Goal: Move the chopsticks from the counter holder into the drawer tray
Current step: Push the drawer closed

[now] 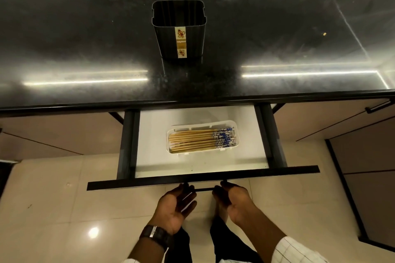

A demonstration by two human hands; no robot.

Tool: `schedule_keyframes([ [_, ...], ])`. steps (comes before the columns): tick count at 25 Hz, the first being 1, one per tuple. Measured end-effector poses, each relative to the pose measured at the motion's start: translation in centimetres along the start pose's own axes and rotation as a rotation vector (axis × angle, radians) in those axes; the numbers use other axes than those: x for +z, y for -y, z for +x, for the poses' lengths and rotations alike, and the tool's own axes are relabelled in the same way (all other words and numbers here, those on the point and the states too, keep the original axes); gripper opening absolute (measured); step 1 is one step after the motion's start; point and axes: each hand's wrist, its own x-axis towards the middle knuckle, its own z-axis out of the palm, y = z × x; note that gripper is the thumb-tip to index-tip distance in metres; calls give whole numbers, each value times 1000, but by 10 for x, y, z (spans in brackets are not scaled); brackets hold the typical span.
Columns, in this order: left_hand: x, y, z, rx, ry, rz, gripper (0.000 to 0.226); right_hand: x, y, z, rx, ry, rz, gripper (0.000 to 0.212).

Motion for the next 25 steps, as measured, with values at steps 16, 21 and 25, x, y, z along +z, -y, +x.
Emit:
schedule_keyframes([
  [16,64,-53,25,111,-80,44,23,38,45,19,-77,76,92,25],
  [21,88,-86,38,128,-72,104,32,62,70,36,-118,124,120,29],
  [25,101,-103,48,145,-51,21,27,76,87,44,-117,148,118,32],
])
